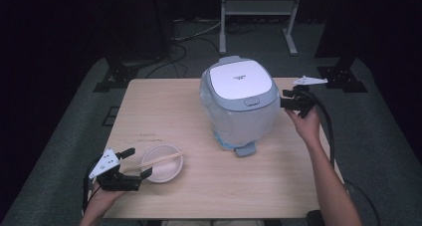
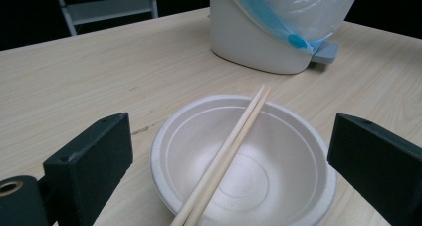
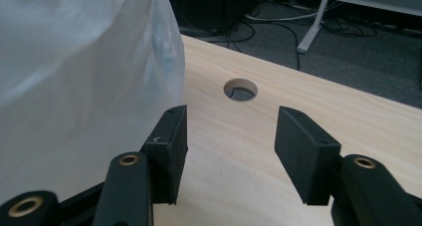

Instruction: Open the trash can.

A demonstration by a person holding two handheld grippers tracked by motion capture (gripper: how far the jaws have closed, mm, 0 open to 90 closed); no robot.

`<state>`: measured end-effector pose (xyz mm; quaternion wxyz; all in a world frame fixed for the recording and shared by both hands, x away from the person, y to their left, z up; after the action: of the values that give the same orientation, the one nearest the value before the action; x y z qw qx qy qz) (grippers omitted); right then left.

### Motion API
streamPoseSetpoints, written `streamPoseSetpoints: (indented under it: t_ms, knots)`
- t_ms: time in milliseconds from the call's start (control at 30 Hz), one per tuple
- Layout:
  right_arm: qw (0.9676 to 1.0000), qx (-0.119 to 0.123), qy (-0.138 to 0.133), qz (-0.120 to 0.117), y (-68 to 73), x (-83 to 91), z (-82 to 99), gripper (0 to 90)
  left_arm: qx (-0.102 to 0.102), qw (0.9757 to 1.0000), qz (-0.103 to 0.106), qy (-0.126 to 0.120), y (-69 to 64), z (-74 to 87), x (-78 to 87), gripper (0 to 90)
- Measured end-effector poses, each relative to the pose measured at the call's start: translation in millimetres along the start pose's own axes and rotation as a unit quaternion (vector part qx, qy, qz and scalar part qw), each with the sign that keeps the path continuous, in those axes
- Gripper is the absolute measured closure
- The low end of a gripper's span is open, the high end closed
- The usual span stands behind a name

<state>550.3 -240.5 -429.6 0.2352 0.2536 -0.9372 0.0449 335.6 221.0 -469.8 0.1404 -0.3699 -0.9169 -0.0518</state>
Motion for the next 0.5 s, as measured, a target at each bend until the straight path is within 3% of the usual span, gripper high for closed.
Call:
streamPoseSetpoints:
  t_ms: [133,200,300,367,433,500]
  knots:
    - [0.9999,0.006,-0.01,0.003,1.2,-14.1,-4.7,41.1,-0.002,1.0,0.002,-0.001,-0.5,0.0,-0.1,3.1]
    - [0.9999,0.005,-0.005,-0.012,5.4,-19.7,-4.9,39.5,-0.001,1.0,0.004,0.0,-0.7,0.3,-0.2,3.1]
    - [0.999,0.023,-0.013,-0.037,17.8,-23.6,-7.8,38.2,-0.001,1.0,0.005,-0.001,-0.9,0.1,0.3,3.1]
    - [0.998,0.029,-0.014,-0.054,25.5,-25.0,-8.3,43.8,-0.002,1.0,0.004,-0.002,-0.6,-0.4,1.0,3.1]
    - [0.9978,0.03,-0.015,-0.056,26.2,-25.2,-7.8,42.0,-0.002,1.0,0.004,-0.003,-0.6,-0.9,1.2,3.1]
    - [0.9976,0.03,-0.012,-0.061,28.7,-24.1,-7.4,45.8,-0.002,1.0,0.005,-0.004,-0.7,-1.4,1.6,3.1]
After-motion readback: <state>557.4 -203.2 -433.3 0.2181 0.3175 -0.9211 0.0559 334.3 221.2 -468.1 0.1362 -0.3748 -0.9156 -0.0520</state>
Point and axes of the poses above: each handheld gripper's, and its own axes: x roughly backward along the jaws, z roughly out of its underside, y roughly to its left, the point moved 10 cm from there along -x, roughly forward along the jaws, and after that the axes turned 3 degrees about -y, right-handed, at the moved point
